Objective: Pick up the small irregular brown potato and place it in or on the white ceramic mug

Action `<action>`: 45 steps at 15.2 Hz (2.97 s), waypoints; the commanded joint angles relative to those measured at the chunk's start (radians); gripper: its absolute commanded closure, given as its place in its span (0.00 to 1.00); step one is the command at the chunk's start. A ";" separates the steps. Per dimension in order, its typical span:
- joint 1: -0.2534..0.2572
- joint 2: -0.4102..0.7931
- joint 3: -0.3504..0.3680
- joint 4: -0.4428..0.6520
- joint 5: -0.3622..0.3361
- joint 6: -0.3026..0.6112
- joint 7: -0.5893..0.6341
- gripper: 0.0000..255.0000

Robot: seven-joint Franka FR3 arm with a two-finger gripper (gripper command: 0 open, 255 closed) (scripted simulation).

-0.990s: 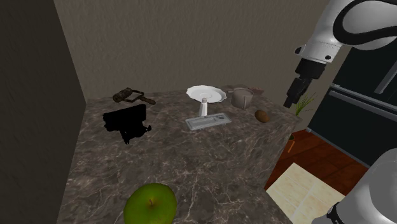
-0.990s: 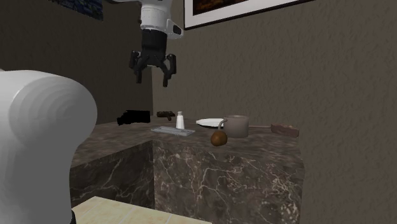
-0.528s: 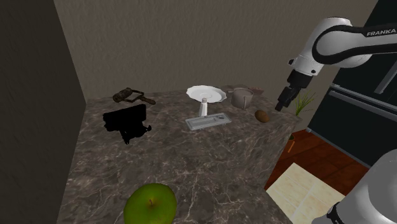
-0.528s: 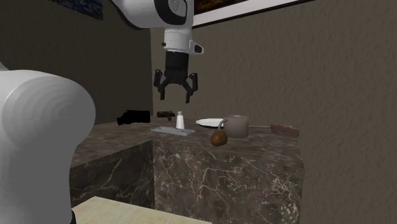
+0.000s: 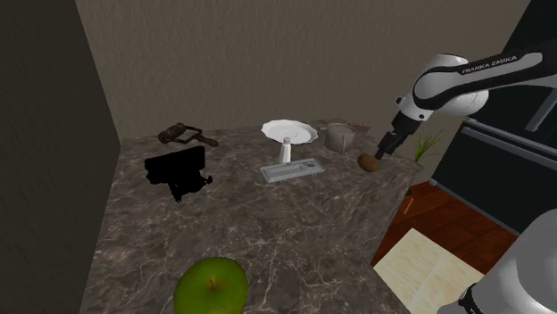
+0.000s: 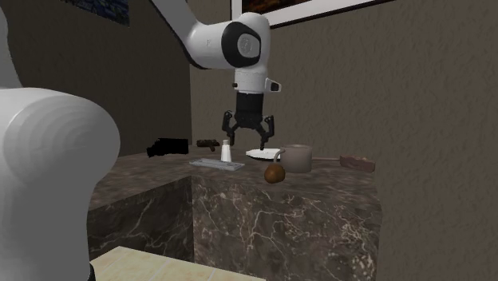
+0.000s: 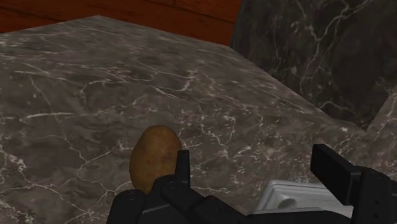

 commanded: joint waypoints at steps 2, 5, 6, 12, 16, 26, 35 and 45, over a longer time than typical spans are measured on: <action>0.015 0.105 -0.057 0.021 0.050 0.105 -0.076 0.00; 0.039 0.220 -0.112 0.066 0.139 0.185 -0.171 0.00; 0.046 0.261 -0.129 0.084 0.178 0.208 -0.208 0.00; 0.065 0.391 -0.149 0.121 0.325 0.283 -0.328 0.00; 0.070 0.443 -0.141 0.125 0.391 0.317 -0.374 0.00; 0.070 0.442 -0.140 0.125 0.390 0.317 -0.373 1.00; 0.070 0.419 -0.145 0.129 0.356 0.297 -0.345 1.00; 0.060 0.313 -0.144 0.167 0.216 0.183 -0.225 1.00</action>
